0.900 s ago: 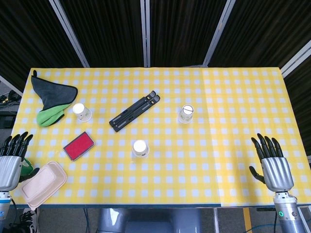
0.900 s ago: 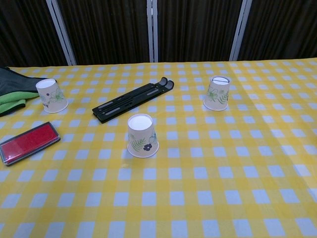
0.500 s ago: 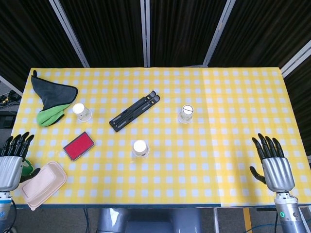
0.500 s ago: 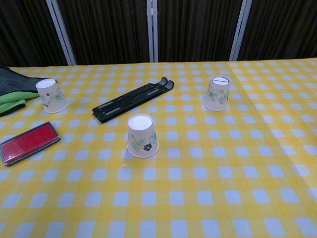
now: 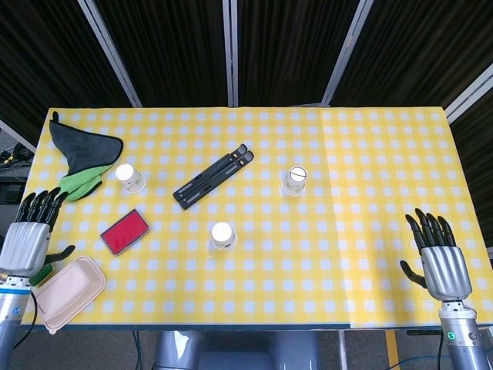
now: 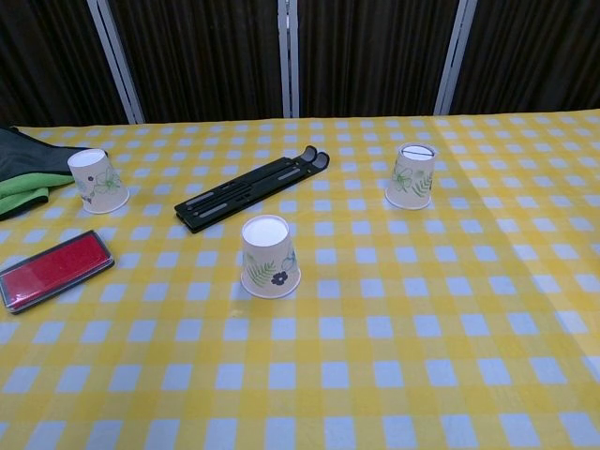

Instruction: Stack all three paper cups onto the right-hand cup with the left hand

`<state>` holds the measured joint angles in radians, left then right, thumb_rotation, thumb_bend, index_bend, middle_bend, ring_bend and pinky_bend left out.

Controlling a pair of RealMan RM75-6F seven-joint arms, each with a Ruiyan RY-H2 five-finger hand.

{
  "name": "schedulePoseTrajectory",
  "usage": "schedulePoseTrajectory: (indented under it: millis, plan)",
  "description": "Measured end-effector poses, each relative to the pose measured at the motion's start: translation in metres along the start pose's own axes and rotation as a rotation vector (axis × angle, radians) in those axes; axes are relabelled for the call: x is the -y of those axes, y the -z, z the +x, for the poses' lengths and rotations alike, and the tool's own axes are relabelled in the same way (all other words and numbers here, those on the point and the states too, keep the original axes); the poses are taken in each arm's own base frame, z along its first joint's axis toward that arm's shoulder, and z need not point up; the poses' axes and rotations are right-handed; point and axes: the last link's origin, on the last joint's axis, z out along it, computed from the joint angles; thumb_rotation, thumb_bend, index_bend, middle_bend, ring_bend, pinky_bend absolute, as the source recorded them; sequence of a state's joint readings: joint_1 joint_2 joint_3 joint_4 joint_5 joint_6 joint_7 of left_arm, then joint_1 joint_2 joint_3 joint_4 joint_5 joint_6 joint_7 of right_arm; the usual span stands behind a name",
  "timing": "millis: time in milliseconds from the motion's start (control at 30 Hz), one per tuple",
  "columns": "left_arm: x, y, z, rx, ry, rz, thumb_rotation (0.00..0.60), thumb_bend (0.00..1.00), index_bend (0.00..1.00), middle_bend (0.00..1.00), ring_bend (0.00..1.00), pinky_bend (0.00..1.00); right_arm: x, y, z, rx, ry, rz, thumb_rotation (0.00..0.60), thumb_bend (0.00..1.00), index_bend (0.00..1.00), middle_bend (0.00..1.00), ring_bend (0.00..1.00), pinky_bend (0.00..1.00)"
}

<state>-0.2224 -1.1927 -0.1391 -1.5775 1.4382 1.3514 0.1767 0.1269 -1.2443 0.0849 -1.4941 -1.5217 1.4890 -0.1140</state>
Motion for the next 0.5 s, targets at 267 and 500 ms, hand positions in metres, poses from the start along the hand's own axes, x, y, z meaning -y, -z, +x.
schedulePoseTrajectory:
  millis: [267, 500]
  plan:
    - [-0.013, -0.066, 0.011, 0.082, -0.046, 0.006, 0.6, 0.17, 0.15, 0.0, 0.0, 0.0, -0.003, -0.001, 0.004, -0.011, -0.01, -0.012, 0.6, 0.15, 0.0, 0.0, 0.0, 0.0]
    - [-0.017, -0.121, 0.014, 0.159, -0.065, 0.04, 0.6, 0.17, 0.18, 0.0, 0.0, 0.0, -0.006, -0.004, 0.002, 0.002, -0.004, -0.028, 0.6, 0.15, 0.0, 0.0, 0.0, 0.0]
